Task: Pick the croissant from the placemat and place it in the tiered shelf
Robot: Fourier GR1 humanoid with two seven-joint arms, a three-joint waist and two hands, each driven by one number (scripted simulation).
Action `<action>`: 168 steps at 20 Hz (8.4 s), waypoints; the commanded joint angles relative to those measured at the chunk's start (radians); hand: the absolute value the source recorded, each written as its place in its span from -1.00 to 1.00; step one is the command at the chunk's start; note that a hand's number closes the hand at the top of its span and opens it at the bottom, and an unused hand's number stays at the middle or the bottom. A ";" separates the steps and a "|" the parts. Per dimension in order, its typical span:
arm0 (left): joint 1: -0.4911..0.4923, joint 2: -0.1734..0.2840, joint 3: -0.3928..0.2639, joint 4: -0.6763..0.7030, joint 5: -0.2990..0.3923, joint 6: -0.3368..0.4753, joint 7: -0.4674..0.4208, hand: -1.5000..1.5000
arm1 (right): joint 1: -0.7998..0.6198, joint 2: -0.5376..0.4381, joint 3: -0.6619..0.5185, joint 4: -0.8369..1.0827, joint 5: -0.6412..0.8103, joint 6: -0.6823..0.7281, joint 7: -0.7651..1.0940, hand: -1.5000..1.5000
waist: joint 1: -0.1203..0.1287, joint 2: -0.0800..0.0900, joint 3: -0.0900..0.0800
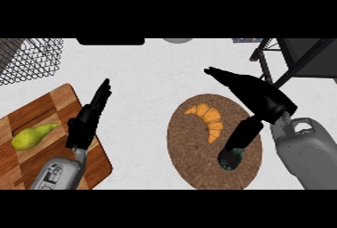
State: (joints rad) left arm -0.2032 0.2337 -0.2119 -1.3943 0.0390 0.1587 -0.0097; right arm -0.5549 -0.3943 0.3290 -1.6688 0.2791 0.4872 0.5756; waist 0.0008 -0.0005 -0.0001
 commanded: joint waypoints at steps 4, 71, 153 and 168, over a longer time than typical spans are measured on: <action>-0.008 0.000 0.062 -0.017 -0.012 -0.067 0.022 0.00 | 0.059 0.066 -0.021 0.031 0.118 0.031 -0.069 -1.00 | 0.001 0.001 0.000; 0.020 -0.151 0.184 -0.073 -0.187 -0.149 0.073 0.00 | 0.370 0.372 -0.141 0.128 0.750 -0.175 -0.099 1.00 | -0.030 -0.008 0.000; -0.013 -0.187 0.197 0.005 -0.200 -0.181 0.013 0.00 | -0.456 -0.160 -0.779 0.762 0.442 -0.869 -0.504 1.00 | 0.014 0.006 0.000; 0.031 -0.186 0.191 0.002 -0.228 -0.162 -0.025 0.00 | -0.389 -0.256 -0.778 0.793 0.517 -0.934 -0.321 -1.00 | -0.002 0.000 0.000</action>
State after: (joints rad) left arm -0.1731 0.0545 -0.0220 -1.4347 -0.1710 -0.0223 0.0085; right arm -0.9785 -0.6639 -0.4362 -0.8179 0.8397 -0.4560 0.2287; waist 0.0076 -0.0019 -0.0033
